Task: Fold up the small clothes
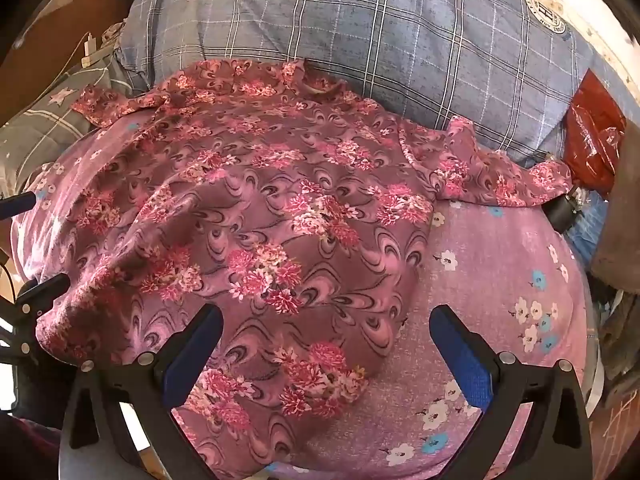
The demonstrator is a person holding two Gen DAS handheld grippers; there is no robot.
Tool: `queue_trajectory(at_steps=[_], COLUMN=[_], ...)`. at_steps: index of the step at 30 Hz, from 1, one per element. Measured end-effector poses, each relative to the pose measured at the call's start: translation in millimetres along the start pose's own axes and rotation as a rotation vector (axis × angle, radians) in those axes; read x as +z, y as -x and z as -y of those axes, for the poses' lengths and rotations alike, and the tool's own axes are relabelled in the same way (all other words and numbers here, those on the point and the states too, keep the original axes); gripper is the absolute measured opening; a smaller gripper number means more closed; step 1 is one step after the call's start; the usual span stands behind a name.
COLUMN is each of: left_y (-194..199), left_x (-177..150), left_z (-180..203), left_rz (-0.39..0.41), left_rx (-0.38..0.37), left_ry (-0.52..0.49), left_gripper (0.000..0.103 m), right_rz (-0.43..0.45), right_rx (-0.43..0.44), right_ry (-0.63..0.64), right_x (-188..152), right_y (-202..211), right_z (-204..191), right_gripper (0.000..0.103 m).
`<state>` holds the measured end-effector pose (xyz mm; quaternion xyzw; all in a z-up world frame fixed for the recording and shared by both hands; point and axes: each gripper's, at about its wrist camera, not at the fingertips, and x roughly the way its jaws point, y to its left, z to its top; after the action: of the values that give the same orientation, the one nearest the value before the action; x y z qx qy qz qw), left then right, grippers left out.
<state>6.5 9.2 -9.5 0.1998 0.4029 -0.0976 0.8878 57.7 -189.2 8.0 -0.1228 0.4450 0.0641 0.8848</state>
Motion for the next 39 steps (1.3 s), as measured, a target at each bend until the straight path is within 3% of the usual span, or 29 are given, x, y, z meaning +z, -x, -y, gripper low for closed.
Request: queue_trajectory(at_steps=[18,39], left_y=[2,2], left_x=[3,2], left_z=[-15,-17], left_rz=[-0.007,-0.008], left_rx=[-0.018,-0.008], left_ry=[0.061,0.066], left_gripper=[0.103,0.103], right_rz=[0.011,0.034], right_rx=[0.010,0.004], right_ry=[-0.012,-0.004], right_x=[-1,-2], right_y=[3,6], right_z=[0,-2], right_gripper=[0.103,0.103])
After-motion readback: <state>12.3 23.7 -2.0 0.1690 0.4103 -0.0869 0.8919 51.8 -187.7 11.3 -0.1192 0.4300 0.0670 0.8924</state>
